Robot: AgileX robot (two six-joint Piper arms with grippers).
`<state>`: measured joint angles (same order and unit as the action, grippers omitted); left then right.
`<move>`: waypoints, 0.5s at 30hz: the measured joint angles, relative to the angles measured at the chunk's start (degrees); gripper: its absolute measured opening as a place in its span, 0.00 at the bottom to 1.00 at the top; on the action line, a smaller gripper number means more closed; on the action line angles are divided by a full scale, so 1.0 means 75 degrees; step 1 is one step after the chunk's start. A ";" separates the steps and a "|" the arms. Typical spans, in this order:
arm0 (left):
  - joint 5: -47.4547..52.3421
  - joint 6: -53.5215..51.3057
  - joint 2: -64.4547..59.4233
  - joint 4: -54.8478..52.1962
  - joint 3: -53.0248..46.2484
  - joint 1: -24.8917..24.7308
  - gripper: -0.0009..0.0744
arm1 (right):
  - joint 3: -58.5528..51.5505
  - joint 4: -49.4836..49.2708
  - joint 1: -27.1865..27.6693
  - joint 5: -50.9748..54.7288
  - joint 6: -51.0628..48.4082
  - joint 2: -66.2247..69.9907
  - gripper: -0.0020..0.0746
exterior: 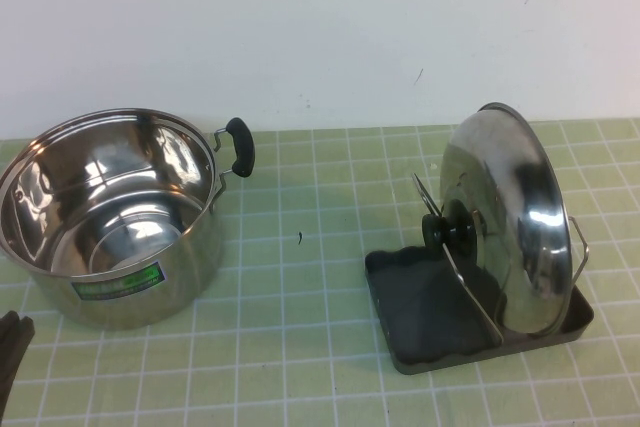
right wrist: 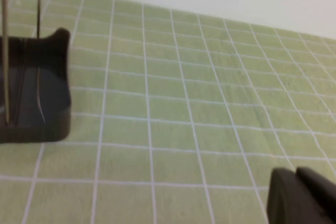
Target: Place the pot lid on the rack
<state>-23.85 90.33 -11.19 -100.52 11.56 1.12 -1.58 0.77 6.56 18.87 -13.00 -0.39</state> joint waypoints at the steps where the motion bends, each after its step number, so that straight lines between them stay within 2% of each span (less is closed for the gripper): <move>1: 0.0000 0.0000 0.0000 -0.0019 0.0000 0.0000 0.01 | 0.0000 0.0057 0.0031 0.0025 0.0200 -0.0017 0.04; 6: -0.0029 0.0010 0.0000 -0.0066 0.0000 0.0000 0.01 | 0.0014 0.0177 0.0058 0.0039 0.1005 -0.0046 0.04; 15: -0.0426 0.0010 0.0000 -0.0080 0.0000 0.0000 0.01 | 0.0014 0.0227 0.0058 0.0039 0.1349 -0.0046 0.04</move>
<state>-27.04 90.41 -11.19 -101.12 11.56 1.12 -1.47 2.47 6.99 19.16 -2.88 -0.73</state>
